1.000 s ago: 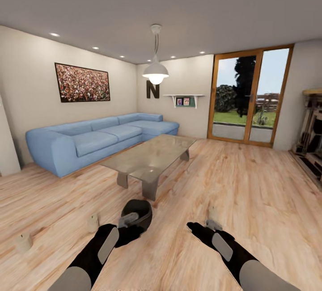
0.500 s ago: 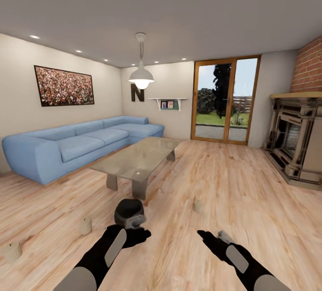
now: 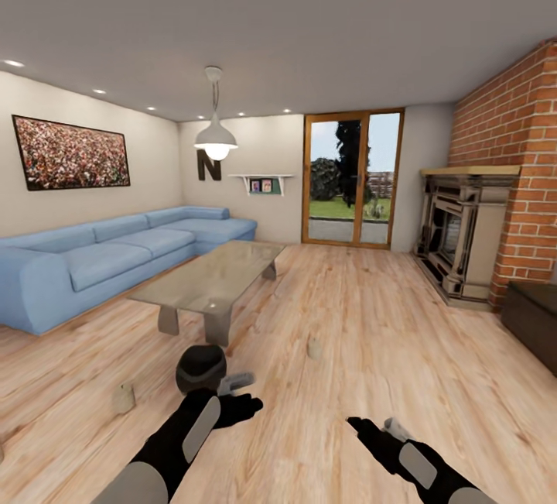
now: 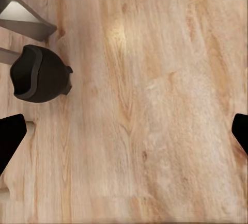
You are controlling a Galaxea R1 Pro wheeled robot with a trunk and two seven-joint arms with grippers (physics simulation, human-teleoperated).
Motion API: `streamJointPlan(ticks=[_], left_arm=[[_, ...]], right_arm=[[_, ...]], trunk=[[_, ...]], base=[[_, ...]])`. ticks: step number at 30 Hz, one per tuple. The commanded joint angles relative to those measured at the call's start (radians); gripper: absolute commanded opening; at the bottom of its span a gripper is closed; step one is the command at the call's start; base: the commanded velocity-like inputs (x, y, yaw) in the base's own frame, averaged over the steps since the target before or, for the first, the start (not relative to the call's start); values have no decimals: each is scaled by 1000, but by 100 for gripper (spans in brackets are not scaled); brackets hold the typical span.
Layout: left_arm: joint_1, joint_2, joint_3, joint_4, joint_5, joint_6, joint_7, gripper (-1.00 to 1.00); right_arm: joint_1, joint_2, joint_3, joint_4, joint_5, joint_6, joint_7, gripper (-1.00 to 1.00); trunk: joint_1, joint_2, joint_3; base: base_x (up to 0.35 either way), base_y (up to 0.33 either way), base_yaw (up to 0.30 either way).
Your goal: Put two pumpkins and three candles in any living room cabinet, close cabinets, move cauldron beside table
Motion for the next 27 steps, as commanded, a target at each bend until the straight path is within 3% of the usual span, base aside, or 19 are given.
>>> streamJointPlan(ticks=[1, 10, 15, 20, 27], left_arm=[[0, 1, -3, -6, 11, 3, 10, 100], [1, 7, -6, -20, 8, 4, 15, 100], [1, 8, -12, -22, 3, 3, 15, 100], [1, 9, -89, -28, 0, 3, 16, 100], [1, 10, -109, -29, 0, 3, 16, 100]], right_arm=[[-1, -1, 8, 1, -9, 2, 2, 100], [-1, -2, 8, 4, -9, 1, 3, 100], [-1, -3, 9, 5, -9, -4, 3, 100], [-1, -2, 10, 6, -10, -20, 3, 100], [-1, -2, 10, 6, -10, -22, 3, 100]], trunk=[[0, -1, 0], [0, -1, 10], [0, -1, 15], [0, -1, 21], [0, -1, 29]], base=[[-112, 0, -240], [-21, 0, -240], [172, 0, -240], [294, 0, -240], [309, 0, -240]])
